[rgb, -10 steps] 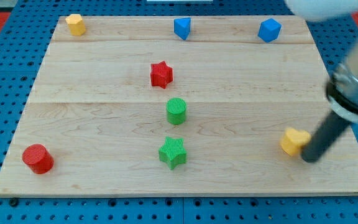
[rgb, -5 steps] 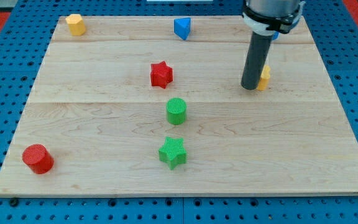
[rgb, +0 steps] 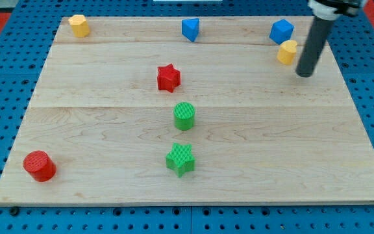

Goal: Place the heart between the blue blocks

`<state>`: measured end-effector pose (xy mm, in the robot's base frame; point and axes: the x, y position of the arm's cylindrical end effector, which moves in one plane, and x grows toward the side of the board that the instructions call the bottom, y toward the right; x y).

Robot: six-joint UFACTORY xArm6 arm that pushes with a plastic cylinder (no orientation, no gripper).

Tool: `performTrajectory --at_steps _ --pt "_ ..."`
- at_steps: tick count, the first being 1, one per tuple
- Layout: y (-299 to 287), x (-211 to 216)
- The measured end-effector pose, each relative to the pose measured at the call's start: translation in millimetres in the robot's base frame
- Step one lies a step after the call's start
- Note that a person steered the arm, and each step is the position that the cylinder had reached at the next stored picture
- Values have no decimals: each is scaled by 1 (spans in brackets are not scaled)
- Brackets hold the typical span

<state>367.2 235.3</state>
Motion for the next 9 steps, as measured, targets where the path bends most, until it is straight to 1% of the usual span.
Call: performTrajectory --at_steps 1,2,3,4,5,6,7,8,9 --pt "9 -39" --pt "-61 -69" --pt "-128 -79" --pt "-121 -53" --pt "-182 -44" --pt "-192 -57" --pt "-169 -62" --pt "-169 -84" --pt "-154 -86"
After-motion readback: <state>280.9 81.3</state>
